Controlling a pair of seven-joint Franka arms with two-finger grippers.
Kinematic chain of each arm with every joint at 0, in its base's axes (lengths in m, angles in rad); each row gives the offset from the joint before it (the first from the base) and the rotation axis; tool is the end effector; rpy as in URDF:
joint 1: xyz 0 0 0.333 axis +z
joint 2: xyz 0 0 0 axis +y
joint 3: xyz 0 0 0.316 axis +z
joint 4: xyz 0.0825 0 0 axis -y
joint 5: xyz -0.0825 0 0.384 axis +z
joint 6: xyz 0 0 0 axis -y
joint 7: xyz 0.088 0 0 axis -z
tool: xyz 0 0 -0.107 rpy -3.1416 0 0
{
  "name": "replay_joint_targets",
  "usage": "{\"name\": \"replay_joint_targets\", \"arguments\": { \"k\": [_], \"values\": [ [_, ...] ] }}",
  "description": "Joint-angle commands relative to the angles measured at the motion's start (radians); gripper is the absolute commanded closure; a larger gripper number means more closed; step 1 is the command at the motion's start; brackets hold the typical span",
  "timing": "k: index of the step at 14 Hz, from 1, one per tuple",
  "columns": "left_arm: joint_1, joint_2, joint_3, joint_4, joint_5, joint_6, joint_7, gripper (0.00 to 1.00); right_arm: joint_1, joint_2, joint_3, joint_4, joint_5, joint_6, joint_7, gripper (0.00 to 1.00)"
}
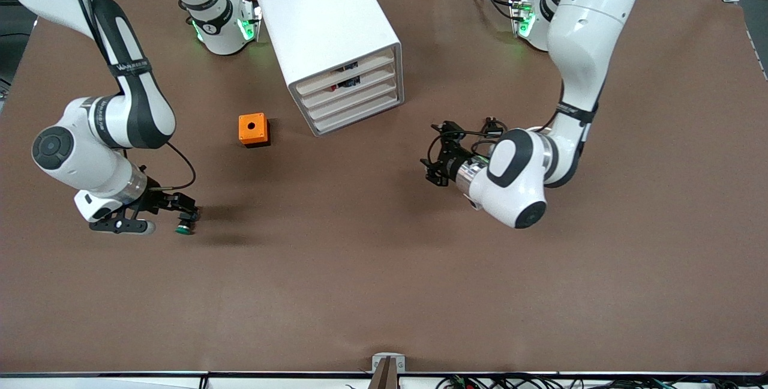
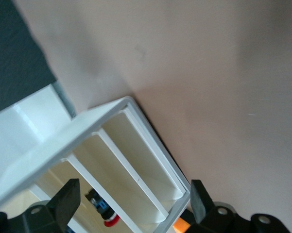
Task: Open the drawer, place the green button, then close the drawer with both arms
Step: 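Grasp the green button with the right gripper while the left gripper grips the drawer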
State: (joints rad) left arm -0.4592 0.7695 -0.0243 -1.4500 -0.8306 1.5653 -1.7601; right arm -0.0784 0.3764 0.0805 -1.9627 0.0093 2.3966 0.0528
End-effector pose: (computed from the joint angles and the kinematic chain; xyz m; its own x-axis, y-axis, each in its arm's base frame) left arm 0.5499 -0.3753 0.2272 -0.2214 0.8518 -0.4748 0.6699 -0.2210 -0.7088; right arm 0.6204 -0.0008 0.2880 0.9963 -0.0648 0.0563 -0.0626 -0.9973 -0.0393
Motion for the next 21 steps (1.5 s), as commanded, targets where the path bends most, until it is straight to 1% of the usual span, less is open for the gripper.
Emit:
{"name": "replay_joint_targets", "arguments": {
  "k": [1,4,7,8,9,10,11,13,15,16,18,19,20,21],
  "values": [
    [-0.045,0.08,-0.006,0.052,-0.079,-0.016,-0.155,0.0,-0.03,0.042,0.015,-0.034,0.0,0.096,-0.013,0.0],
    [-0.053,0.128,-0.052,0.062,-0.12,-0.016,-0.278,0.0,-0.055,0.102,0.015,-0.047,-0.011,0.179,-0.014,0.0],
    [-0.053,0.158,-0.081,0.06,-0.127,-0.034,-0.318,0.0,-0.06,0.125,0.015,-0.048,-0.011,0.184,-0.014,0.0],
    [-0.053,0.162,-0.089,0.059,-0.125,-0.036,-0.321,0.04,-0.067,0.134,0.015,-0.048,-0.012,0.185,-0.016,0.0],
    [-0.055,0.166,-0.097,0.059,-0.125,-0.047,-0.321,0.18,-0.075,0.14,0.015,-0.047,-0.012,0.187,-0.018,0.0],
    [-0.055,0.174,-0.108,0.057,-0.127,-0.057,-0.323,0.28,-0.076,0.145,0.015,-0.048,-0.012,0.187,-0.03,0.0],
    [-0.055,0.178,-0.123,0.056,-0.127,-0.059,-0.323,0.35,-0.084,0.151,0.015,-0.048,-0.012,0.187,-0.039,0.0],
    [-0.061,0.188,-0.146,0.053,-0.125,-0.059,-0.321,0.36,-0.089,0.159,0.015,-0.047,-0.012,0.185,-0.048,0.0],
    [-0.078,0.198,-0.146,0.049,-0.125,-0.077,-0.32,0.36,-0.09,0.16,0.015,-0.047,-0.012,0.184,-0.056,0.0],
    [-0.085,0.203,-0.146,0.049,-0.125,-0.083,-0.32,0.36,-0.089,0.162,0.015,-0.047,-0.014,0.184,-0.062,0.08],
    [-0.101,0.217,-0.146,0.049,-0.124,-0.094,-0.323,0.36,-0.09,0.168,0.015,-0.045,-0.014,0.182,-0.071,0.4],
    [-0.11,0.223,-0.146,0.048,-0.124,-0.094,-0.328,0.37,-0.089,0.168,0.015,-0.044,-0.014,0.18,-0.071,0.54],
    [-0.118,0.225,-0.146,0.046,-0.122,-0.094,-0.331,0.36,-0.09,0.168,0.015,-0.044,-0.014,0.18,-0.071,0.66],
    [-0.13,0.231,-0.146,0.042,-0.121,-0.094,-0.332,0.39,-0.09,0.168,0.015,-0.042,-0.014,0.18,-0.073,0.78]
  ]
}}
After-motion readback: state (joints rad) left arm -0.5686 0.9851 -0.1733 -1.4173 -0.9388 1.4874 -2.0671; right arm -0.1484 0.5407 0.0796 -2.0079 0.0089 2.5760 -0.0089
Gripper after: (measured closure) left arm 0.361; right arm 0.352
